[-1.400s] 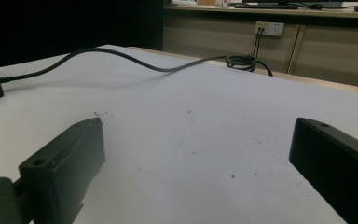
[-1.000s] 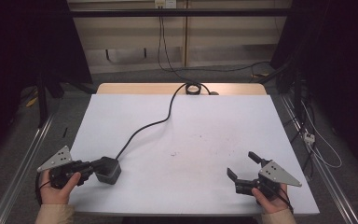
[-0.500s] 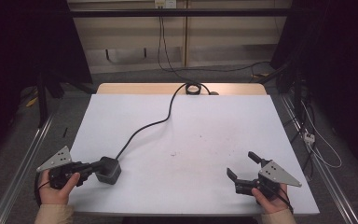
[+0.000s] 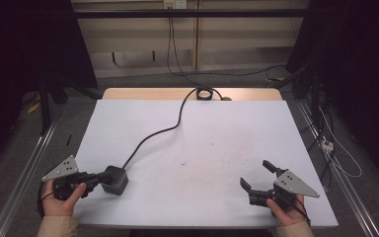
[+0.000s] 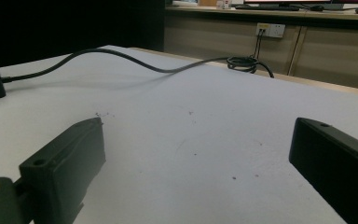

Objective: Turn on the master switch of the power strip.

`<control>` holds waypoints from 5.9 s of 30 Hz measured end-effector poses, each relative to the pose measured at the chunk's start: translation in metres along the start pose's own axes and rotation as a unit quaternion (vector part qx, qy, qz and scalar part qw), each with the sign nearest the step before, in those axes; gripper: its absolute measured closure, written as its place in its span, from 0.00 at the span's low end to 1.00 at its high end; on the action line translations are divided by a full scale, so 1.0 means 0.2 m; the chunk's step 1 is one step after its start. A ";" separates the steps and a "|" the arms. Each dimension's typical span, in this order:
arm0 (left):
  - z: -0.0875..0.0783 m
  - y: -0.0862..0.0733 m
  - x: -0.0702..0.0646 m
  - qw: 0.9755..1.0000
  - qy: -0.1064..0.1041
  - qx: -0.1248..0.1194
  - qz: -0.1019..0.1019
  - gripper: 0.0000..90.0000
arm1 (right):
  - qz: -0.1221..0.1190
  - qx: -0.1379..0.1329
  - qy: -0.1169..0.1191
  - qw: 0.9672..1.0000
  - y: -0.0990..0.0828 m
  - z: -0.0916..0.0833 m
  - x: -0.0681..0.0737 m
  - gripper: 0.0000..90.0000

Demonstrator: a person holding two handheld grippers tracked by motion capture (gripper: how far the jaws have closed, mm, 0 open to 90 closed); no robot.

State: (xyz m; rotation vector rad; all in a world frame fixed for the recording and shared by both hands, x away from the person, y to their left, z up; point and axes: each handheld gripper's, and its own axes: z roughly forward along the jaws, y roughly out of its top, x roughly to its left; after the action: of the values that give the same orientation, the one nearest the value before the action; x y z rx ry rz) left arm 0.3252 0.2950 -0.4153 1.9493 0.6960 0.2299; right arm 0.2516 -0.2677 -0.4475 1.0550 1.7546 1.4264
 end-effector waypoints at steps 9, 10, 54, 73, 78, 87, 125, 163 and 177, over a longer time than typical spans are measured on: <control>0.00 -0.01 0.01 1.000 0.000 0.003 -0.001 1.00 | 0.000 0.000 0.001 1.000 0.00 0.00 0.00 0.03; 0.00 -0.01 0.01 1.000 0.000 0.003 -0.002 1.00 | 0.000 0.000 0.001 1.000 0.00 0.00 0.00 0.03; 0.00 -0.02 -0.01 1.000 0.004 0.011 0.006 1.00 | -0.003 -0.002 0.000 1.000 0.00 0.00 0.00 0.03; 0.01 -0.04 0.00 1.000 -0.001 0.009 0.004 1.00 | -0.002 -0.002 -0.001 1.000 0.00 0.00 0.00 0.03; 0.01 -0.03 0.00 1.000 0.001 0.012 0.011 1.00 | -0.002 -0.001 -0.001 1.000 0.00 0.00 0.00 0.03; 0.01 -0.03 -0.01 1.000 0.005 0.015 0.014 1.00 | -0.002 -0.002 -0.001 1.000 0.00 0.00 0.00 0.03; 0.01 -0.02 -0.03 0.999 0.011 0.028 0.024 1.00 | -0.005 -0.004 -0.005 1.000 0.00 -0.01 0.00 0.03; 0.01 -0.04 -0.01 1.000 0.002 0.004 -0.023 1.00 | -0.005 -0.007 -0.001 1.000 0.01 0.00 0.00 0.03; 0.01 -0.02 -0.02 1.000 -0.001 -0.008 -0.025 0.95 | -0.006 -0.007 0.000 1.000 0.00 0.00 0.00 0.03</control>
State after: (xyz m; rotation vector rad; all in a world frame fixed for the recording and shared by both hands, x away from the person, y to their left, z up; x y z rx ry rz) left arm 0.3218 0.2936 -0.4196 1.9141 0.7374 0.2027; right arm 0.2523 -0.2671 -0.4467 1.0366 1.7459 1.4288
